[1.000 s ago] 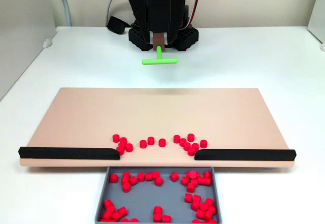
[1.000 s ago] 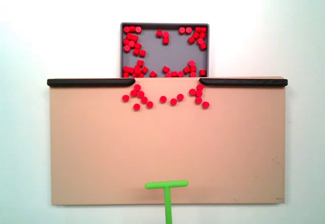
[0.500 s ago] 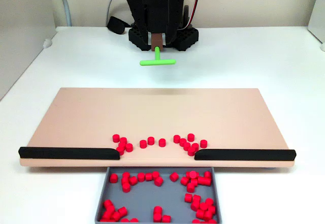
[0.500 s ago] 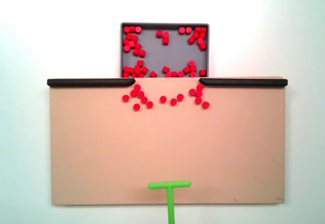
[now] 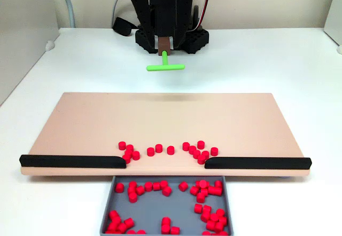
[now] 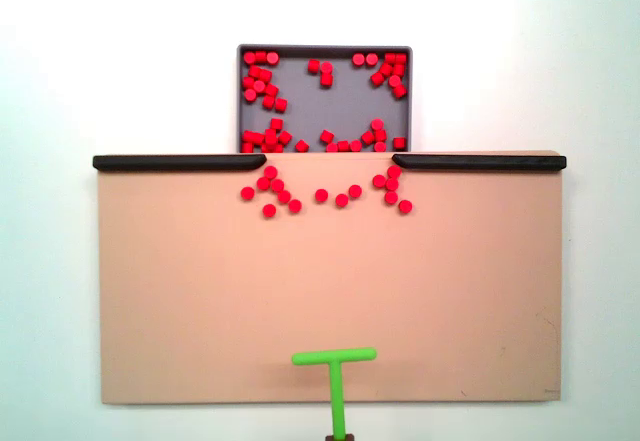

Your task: Push granules from bottom to the grey container

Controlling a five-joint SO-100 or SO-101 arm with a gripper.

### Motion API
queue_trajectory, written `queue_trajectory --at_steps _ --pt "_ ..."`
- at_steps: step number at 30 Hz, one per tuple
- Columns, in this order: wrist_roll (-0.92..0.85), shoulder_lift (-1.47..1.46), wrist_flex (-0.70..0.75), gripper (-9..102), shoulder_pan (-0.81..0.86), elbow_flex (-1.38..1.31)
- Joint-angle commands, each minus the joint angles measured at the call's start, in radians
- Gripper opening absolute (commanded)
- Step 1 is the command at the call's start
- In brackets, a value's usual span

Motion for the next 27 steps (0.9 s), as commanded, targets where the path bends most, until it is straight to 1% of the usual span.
queue_trajectory --at_steps 1,16,27 --pt "0.008 -0.012 -0.031 0 0.009 -0.028" --pt "0.049 -0.181 -0.196 0 -0.002 -0.029" --pt "0.043 -0.241 -0.201 0 -0.015 -0.083"
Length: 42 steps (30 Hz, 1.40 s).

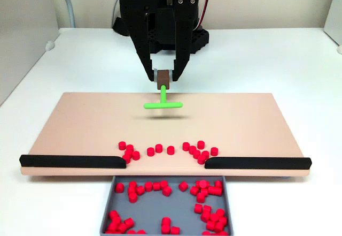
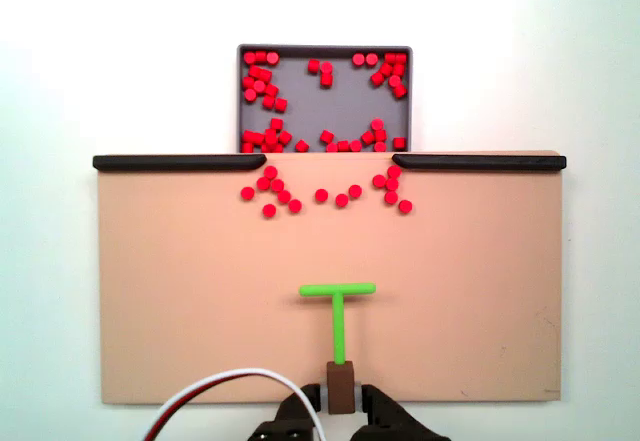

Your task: Push granules from bottom to the grey container

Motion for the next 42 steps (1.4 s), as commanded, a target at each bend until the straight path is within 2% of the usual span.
queue_trajectory --at_steps 1,9,16,42 --pt "0.003 -0.009 -0.005 0 -0.008 -0.063" --pt "0.012 -0.058 -0.005 0 -0.012 -0.104" --pt "0.018 -0.114 -0.1 0 -0.012 -0.106" --pt "0.003 -0.239 -0.143 0 0.014 -0.127"
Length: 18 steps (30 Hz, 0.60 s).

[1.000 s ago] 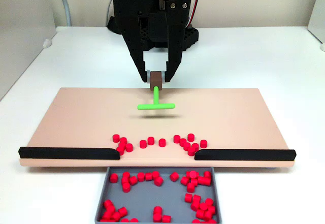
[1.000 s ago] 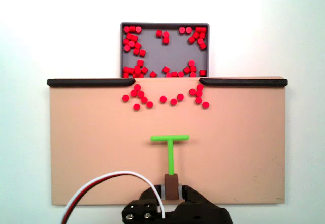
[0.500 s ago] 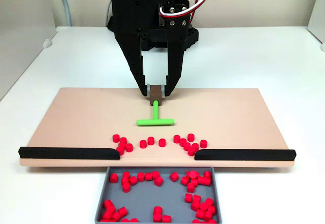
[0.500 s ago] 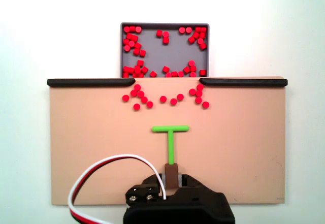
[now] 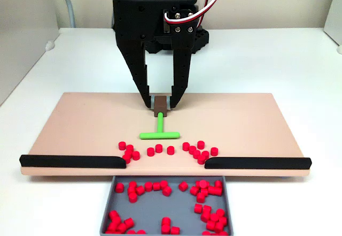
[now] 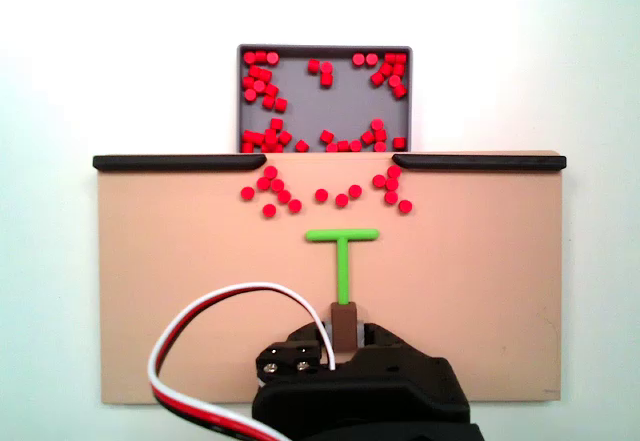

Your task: Push granules from bottom to the grey container

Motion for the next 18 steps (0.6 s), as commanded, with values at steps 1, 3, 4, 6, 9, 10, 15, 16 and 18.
queue_trajectory --at_steps 1,3,4,6,9,10,15,16,18 --pt "0.0 -0.026 -0.005 0 0.006 -0.037" --pt "0.002 -0.044 -0.005 0 0.008 -0.054" --pt "0.003 -0.052 -0.005 0 0.008 -0.061" --pt "0.005 -0.063 -0.005 0 0.008 -0.074" --pt "0.006 -0.083 -0.005 0 0.006 -0.095" --pt "0.008 -0.092 -0.005 0 0.006 -0.104" --pt "0.015 -0.135 -0.005 0 -0.002 -0.15" --pt "0.018 -0.144 -0.005 0 -0.003 -0.163" --pt "0.021 -0.167 -0.005 0 -0.006 -0.19"
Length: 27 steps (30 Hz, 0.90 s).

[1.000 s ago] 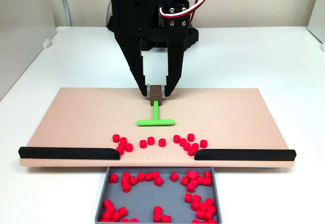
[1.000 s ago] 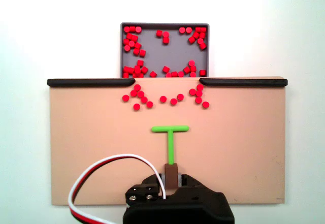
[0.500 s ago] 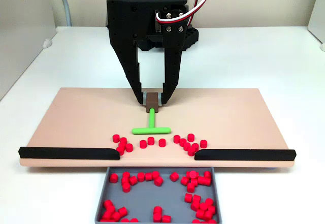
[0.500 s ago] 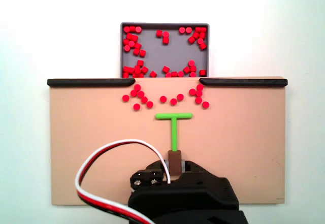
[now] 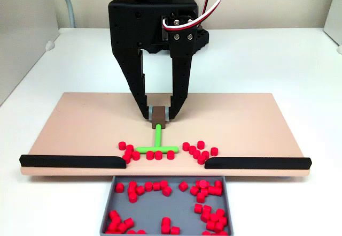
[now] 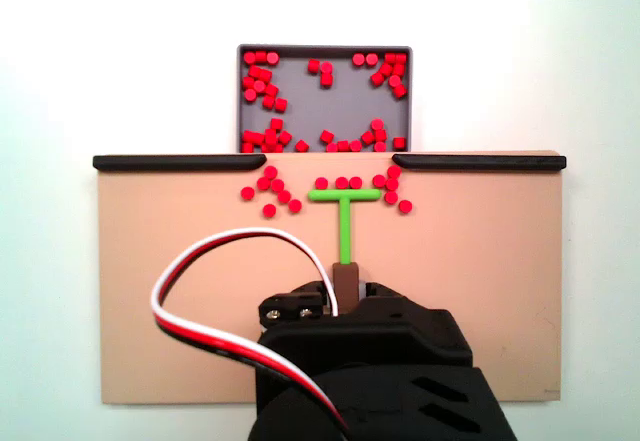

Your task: Push granules from bottom to the grey container

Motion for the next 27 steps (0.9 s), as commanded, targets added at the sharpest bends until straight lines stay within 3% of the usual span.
queue_trajectory --at_steps 1,19,27 --pt "0.011 -0.044 -0.003 0 -0.008 -0.051" --pt "0.055 -0.25 0.014 0 -0.046 -0.365" --pt "0.04 -0.224 0.149 0 -0.044 -0.485"
